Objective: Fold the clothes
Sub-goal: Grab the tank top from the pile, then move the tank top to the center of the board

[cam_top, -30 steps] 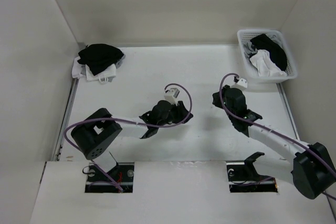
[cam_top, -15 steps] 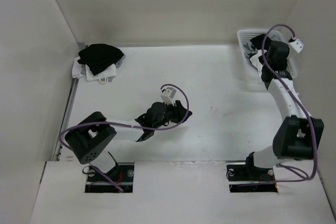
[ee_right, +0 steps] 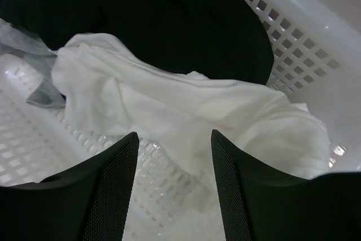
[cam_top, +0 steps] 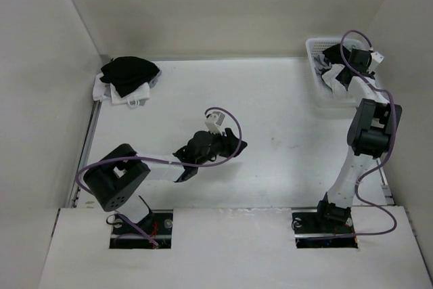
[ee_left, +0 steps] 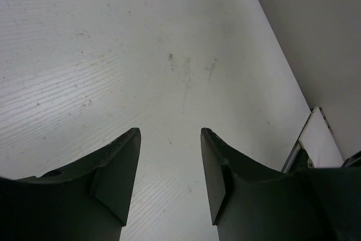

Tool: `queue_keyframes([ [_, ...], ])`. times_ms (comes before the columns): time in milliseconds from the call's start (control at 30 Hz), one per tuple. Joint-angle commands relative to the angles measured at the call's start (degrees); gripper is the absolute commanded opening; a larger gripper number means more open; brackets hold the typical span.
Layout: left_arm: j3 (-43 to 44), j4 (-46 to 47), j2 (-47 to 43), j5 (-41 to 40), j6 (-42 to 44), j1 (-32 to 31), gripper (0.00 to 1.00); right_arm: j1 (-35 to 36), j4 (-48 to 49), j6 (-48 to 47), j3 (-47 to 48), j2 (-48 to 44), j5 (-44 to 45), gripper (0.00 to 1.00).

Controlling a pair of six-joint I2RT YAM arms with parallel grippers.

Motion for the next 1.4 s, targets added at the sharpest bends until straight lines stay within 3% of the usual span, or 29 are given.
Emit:
queue_keyframes([
  [0, -0.71, 4.62, 0.06, 1.11, -0.67, 0.52, 0.46, -1.43, -1.15, -2.44, 4.8, 3.26, -0.12, 0.59],
  [233, -0.71, 5.5, 0.59, 1.38, -1.02, 0.61, 0.46, -1.61, -1.77, -4.45, 10.25, 10.38, 1.99, 0.59],
  [267, -0.71, 5.59, 0.76, 1.46, -1.02, 0.61, 0.46, -1.61, -1.68, -4.72, 10.69, 11.0, 2.25, 0.55],
  [400, -0.63, 5.85, 1.11, 1.64, -1.11, 0.79, 0.46, -1.61, 0.85, -3.5, 9.83, 9.96, 1.99, 0.08],
  [500, -0.45, 5.85, 1.55, 1.73, -1.28, 0.79, 0.46, -1.43, 6.91, -1.83, 4.65, 4.43, -0.02, 0.0],
  [633, -0.1, 5.85, 2.17, 2.08, -1.54, 0.79, 0.46, -0.47, 17.11, 3.09, -6.07, -10.49, -4.15, 0.0],
  [900, -0.8, 6.38, 1.12, 2.26, -1.81, 1.92, 0.46, 5.06, 23.89, 12.5, -19.61, -35.29, -11.1, 0.0],
  [1033, -2.73, 7.17, -0.81, 1.12, -2.68, 4.82, 0.45, 14.88, 23.99, 15.14, -19.37, -46.72, -18.29, 0.0],
  [1133, -4.22, 6.74, -3.09, -0.9, -4.53, 8.15, 0.45, 22.71, 23.55, 14.71, -17.69, -50.42, -21.82, 0.02],
  [1200, -5.54, 6.47, -5.47, -1.7, -5.85, 10.97, 0.45, 28.77, 22.67, 14.53, -20.57, -52.97, -22.09, 0.06],
  [1300, -9.23, 3.75, -12.49, -3.19, -8.22, 17.82, 0.47, 36.52, 23.19, 16.98, -33.04, -55.62, -21.3, 0.14],
  [1367, -11.51, -0.19, -17.58, -4.59, -9.19, 22.03, 0.48, 42.48, 23.72, 17.95, -43.39, -54.31, -20.86, 0.31],
])
